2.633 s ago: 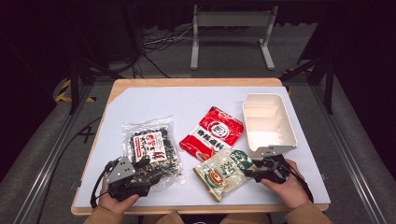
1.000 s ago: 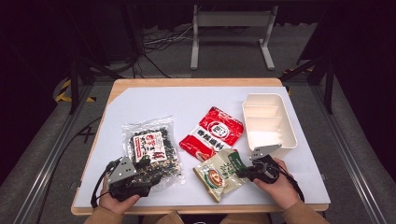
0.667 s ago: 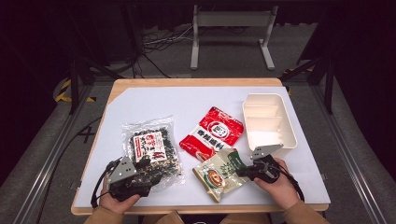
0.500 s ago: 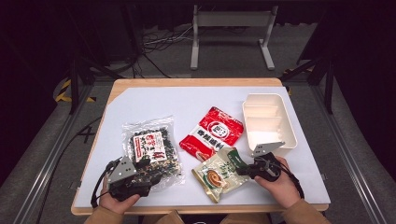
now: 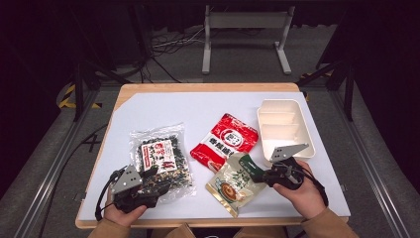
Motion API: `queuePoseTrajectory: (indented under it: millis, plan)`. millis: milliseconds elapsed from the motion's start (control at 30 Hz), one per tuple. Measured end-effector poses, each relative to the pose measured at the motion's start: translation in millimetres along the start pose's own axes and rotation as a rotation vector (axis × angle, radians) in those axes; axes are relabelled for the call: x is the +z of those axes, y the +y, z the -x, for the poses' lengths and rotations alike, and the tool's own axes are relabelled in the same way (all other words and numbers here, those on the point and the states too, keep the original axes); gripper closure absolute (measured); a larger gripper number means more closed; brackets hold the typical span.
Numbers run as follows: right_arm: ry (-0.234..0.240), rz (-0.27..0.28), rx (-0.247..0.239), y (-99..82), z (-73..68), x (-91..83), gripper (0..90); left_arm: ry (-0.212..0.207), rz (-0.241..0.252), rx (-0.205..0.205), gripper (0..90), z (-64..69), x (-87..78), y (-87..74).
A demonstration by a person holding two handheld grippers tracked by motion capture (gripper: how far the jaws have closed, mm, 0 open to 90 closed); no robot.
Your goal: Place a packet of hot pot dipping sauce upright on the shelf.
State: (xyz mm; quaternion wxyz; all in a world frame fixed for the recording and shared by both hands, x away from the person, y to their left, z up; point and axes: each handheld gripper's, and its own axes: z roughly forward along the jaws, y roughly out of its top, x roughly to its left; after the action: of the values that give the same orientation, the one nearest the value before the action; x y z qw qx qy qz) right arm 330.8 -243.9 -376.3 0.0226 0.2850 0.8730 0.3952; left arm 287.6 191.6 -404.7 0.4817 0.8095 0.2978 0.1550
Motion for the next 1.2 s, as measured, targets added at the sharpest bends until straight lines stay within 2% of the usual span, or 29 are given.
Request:
queuePoseTrajectory:
  millis: [133, 333, 533, 867, 1200]
  plan:
    - [0.001, -0.006, -0.033, 8.9, -6.9, -7.2, 89.0, 0.003, 0.007, -0.006, 32.8, -1.6, -2.9, 0.4]
    - [-0.026, -0.032, -0.123, 23.3, -22.1, -14.8, 89.1, 0.021, 0.022, -0.019, 32.8, -5.5, -8.1, 0.5]
    - [-0.031, -0.053, -0.185, 33.7, -32.3, -21.4, 89.0, 0.028, 0.031, -0.022, 32.7, -6.8, -10.0, 0.4]
    - [-0.070, -0.070, -0.241, 42.8, -39.1, -32.0, 88.9, 0.044, 0.043, -0.030, 32.7, -10.8, -14.3, 0.4]
    - [-0.118, -0.064, -0.282, 54.4, -39.1, -47.6, 89.0, 0.055, 0.051, -0.036, 32.7, -12.7, -17.2, 0.3]
